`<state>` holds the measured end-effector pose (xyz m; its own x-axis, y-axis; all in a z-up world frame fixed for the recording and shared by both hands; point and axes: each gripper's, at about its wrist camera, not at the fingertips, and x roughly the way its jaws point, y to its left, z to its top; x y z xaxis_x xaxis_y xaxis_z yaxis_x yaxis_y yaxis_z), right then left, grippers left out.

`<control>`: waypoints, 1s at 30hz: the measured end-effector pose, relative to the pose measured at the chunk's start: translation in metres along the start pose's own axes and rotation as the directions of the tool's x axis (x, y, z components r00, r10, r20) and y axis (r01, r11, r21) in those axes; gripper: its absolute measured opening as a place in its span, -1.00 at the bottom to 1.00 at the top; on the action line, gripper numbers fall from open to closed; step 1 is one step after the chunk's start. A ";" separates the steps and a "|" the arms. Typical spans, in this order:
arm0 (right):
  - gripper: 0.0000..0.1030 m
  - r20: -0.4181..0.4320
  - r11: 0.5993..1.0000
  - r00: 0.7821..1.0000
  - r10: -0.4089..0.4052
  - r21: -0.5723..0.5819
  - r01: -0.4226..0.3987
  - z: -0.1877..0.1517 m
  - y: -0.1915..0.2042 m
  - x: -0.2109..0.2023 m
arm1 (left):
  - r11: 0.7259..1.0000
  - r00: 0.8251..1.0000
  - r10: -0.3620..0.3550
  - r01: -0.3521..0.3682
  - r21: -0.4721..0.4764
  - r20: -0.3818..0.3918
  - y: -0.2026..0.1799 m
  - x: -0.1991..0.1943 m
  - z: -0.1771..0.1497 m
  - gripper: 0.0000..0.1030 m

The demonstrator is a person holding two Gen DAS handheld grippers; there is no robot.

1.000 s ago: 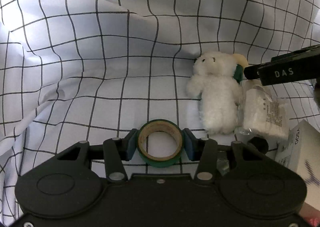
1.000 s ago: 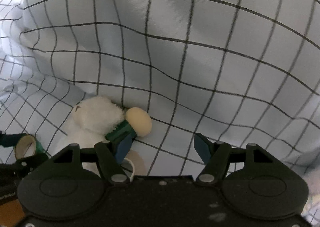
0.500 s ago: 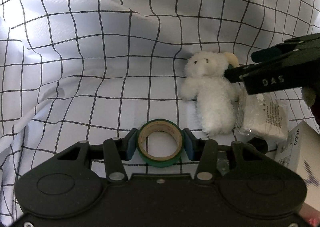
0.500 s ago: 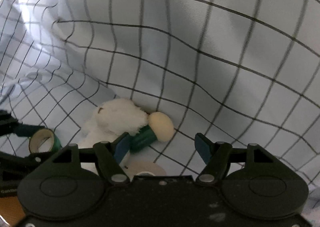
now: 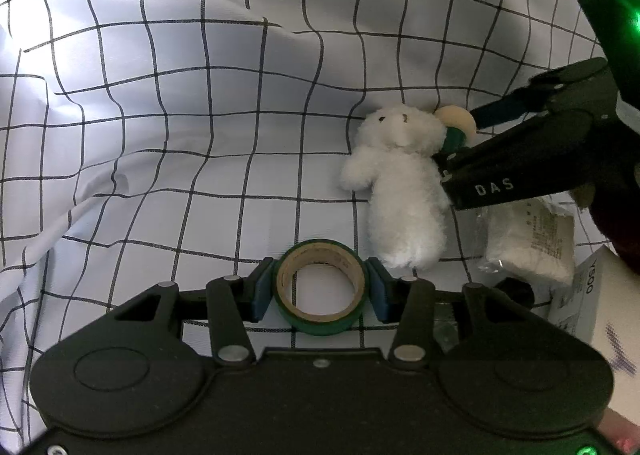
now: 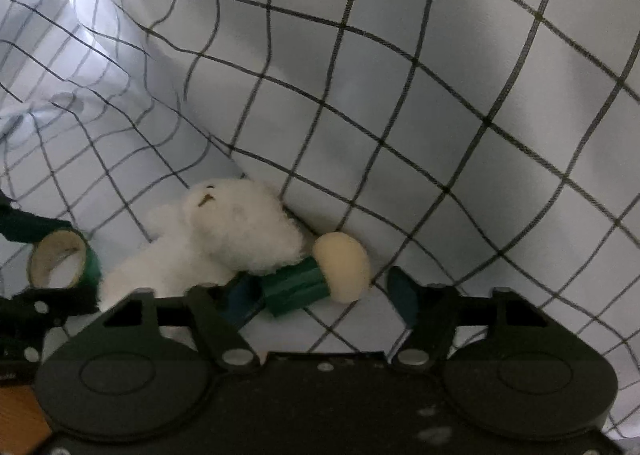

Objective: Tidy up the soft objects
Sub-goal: 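Grasp the green handle of the wooden ball with the right gripper, then carry the tape roll into the basket and open the left gripper while the right gripper carries the ball over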

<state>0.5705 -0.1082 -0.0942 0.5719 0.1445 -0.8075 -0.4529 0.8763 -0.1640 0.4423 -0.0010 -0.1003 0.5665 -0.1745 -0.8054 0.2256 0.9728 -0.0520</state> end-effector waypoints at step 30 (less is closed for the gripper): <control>0.11 0.224 0.907 0.931 -0.288 0.377 0.190 -0.130 -0.016 -0.250 | 0.998 0.989 -0.052 0.058 -0.035 0.140 -0.029 -0.145 -0.012 -0.08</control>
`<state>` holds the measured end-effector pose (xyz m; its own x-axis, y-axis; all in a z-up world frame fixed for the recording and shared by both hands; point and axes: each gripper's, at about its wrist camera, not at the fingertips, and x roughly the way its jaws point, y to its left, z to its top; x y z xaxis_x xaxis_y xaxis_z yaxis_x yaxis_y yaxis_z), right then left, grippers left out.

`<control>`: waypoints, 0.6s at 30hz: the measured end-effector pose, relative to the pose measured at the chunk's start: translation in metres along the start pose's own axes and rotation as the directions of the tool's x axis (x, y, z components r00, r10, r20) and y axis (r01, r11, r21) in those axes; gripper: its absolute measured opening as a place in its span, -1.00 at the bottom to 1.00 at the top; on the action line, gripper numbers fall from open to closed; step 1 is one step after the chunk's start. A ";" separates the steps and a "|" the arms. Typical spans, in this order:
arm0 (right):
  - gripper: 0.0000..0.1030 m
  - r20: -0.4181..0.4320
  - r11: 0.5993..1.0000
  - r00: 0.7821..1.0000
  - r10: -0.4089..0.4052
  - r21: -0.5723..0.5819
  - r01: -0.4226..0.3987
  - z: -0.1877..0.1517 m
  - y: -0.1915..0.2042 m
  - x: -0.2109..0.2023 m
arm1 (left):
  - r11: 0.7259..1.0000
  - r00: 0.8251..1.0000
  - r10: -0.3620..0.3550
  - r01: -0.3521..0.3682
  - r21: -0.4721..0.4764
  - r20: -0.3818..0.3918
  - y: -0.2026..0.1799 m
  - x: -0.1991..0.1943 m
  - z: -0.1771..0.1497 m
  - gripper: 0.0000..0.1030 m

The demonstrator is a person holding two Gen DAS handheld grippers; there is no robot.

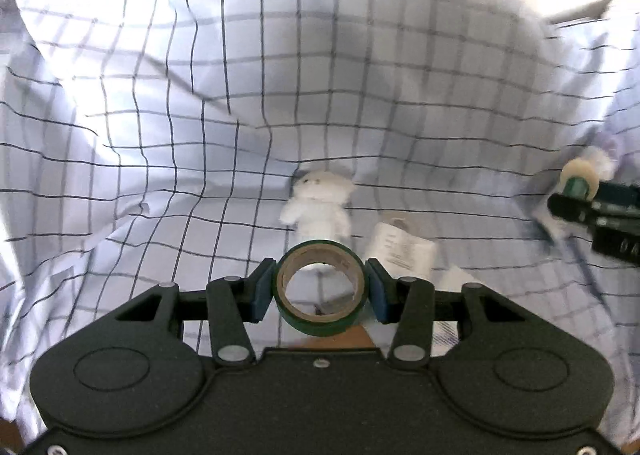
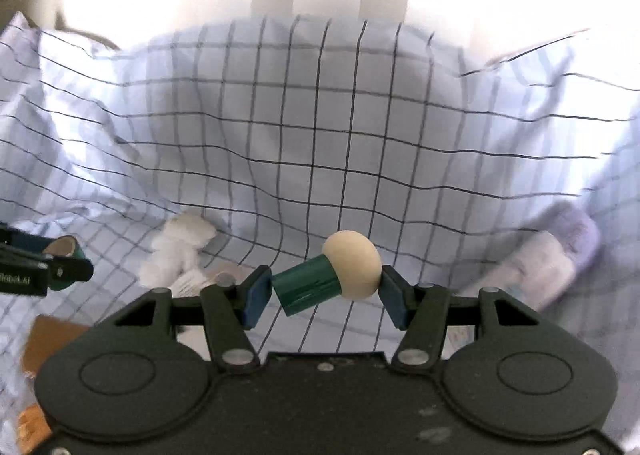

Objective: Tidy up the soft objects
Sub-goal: 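Carry the tape roll into the basket and open the left gripper while the right gripper carries the ball over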

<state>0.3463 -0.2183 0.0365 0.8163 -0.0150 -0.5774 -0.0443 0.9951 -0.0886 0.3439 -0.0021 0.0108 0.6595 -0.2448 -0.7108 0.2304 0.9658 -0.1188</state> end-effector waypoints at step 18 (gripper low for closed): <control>0.13 0.206 0.985 0.979 -0.006 0.171 -0.030 -0.135 0.053 -0.238 | 1.000 0.993 -0.005 0.002 0.022 0.121 -0.051 -0.175 -0.115 -0.08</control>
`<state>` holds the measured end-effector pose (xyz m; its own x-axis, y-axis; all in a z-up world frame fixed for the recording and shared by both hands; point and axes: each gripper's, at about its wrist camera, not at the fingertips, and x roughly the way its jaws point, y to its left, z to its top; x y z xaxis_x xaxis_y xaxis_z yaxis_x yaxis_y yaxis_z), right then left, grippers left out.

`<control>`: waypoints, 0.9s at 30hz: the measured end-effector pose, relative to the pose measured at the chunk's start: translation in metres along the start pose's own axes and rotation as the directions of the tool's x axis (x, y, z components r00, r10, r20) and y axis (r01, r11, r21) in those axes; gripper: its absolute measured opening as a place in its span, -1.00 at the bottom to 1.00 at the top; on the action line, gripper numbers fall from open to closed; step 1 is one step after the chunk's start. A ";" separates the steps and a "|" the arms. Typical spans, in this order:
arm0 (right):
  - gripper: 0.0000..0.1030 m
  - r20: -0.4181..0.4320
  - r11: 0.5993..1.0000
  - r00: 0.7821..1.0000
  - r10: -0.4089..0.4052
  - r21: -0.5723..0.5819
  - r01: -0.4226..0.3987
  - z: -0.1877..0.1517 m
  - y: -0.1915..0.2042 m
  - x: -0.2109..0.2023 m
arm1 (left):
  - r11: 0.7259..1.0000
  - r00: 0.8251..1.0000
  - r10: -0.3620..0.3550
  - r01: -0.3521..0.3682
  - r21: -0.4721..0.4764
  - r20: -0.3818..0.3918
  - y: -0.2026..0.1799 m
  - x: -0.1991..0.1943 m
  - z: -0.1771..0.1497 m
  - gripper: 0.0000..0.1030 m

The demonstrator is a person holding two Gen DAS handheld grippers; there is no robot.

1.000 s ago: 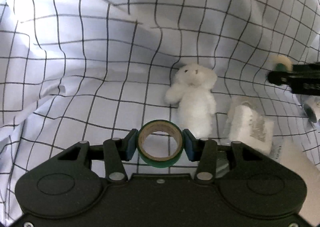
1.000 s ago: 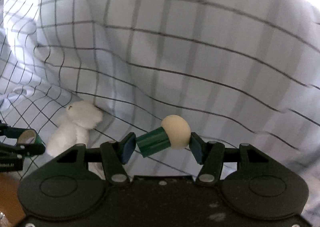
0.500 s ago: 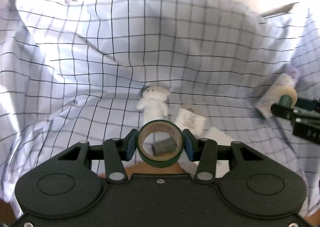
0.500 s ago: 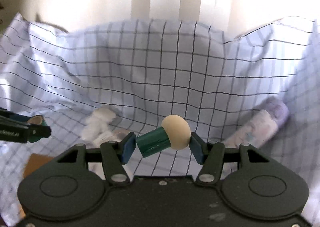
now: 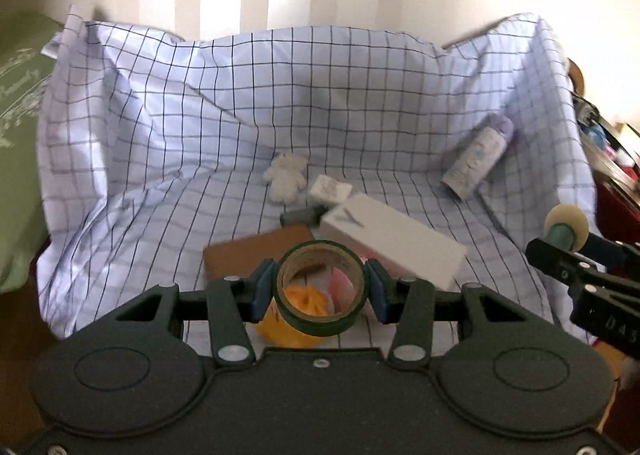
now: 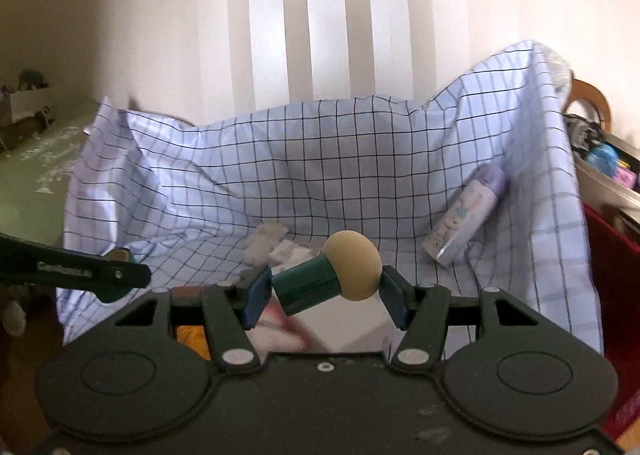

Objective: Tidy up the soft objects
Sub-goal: 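Carry the tape roll into the basket and open the left gripper while the right gripper carries the ball over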

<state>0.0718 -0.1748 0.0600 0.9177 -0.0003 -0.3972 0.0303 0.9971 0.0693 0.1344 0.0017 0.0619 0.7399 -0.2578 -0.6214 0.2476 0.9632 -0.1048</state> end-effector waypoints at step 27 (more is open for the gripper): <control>0.14 -0.094 0.990 0.996 -0.007 0.143 0.020 -0.092 0.008 -0.093 | 0.990 0.982 0.038 -0.063 -0.128 -0.187 -0.008 -0.009 -0.120 -0.08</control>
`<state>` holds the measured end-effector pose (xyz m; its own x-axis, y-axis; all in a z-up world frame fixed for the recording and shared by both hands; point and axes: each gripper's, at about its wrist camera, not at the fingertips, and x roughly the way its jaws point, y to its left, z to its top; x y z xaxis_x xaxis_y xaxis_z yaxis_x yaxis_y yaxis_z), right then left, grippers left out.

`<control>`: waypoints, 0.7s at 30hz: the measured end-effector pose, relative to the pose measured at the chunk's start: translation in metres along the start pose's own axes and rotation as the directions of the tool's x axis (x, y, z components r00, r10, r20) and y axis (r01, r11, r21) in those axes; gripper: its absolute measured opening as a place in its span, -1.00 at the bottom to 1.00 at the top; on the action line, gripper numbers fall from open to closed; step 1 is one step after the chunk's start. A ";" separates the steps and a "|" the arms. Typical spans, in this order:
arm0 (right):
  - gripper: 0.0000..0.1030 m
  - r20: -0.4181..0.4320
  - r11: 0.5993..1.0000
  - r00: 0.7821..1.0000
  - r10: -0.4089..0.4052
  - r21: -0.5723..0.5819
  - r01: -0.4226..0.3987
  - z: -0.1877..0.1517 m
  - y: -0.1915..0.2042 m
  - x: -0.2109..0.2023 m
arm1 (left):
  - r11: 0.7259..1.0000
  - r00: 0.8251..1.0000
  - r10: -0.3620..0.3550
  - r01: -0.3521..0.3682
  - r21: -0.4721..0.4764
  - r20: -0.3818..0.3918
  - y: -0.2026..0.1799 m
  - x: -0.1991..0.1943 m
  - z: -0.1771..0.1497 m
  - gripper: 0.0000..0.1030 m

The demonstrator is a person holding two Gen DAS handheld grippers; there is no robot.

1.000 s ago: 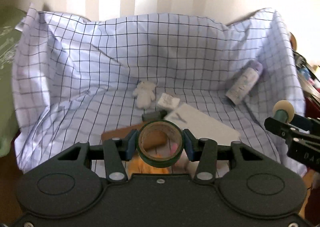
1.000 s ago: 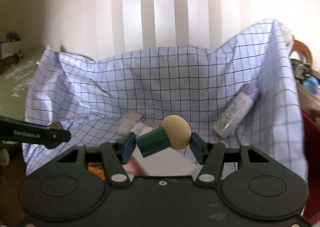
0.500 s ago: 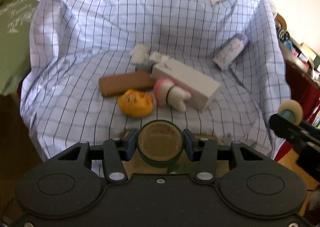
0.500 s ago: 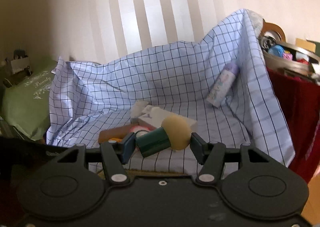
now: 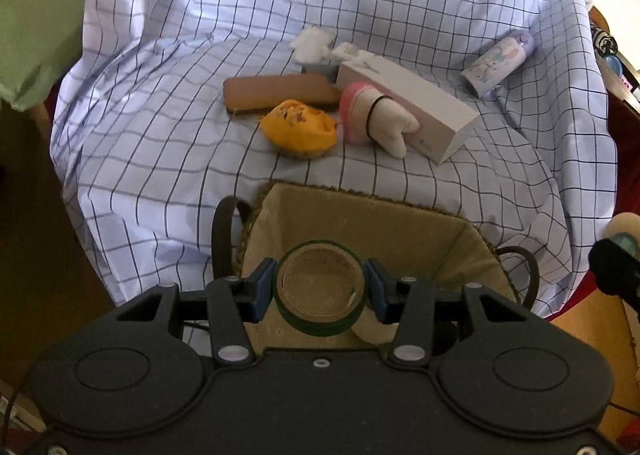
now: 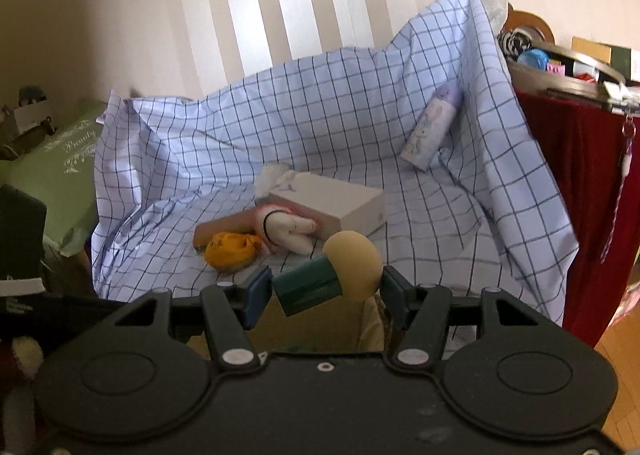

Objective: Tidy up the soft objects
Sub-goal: 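Carry the tape roll into the basket and open the left gripper while the right gripper carries the ball over, then lower the green-handled ball into the basket and open the right gripper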

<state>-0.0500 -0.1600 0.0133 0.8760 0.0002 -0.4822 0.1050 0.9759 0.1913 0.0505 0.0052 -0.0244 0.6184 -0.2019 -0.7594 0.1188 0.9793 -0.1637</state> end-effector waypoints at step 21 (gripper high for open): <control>0.15 -0.110 1.000 0.994 0.013 -0.020 -0.015 -0.003 0.005 0.021 | 0.996 1.000 -0.003 0.005 -0.086 0.020 0.010 0.000 -0.015 0.08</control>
<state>-0.0320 -0.1550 0.0015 0.8200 0.0365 -0.5712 0.0823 0.9800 0.1809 0.0399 0.0147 -0.0357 0.6332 -0.2047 -0.7464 0.0543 0.9738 -0.2210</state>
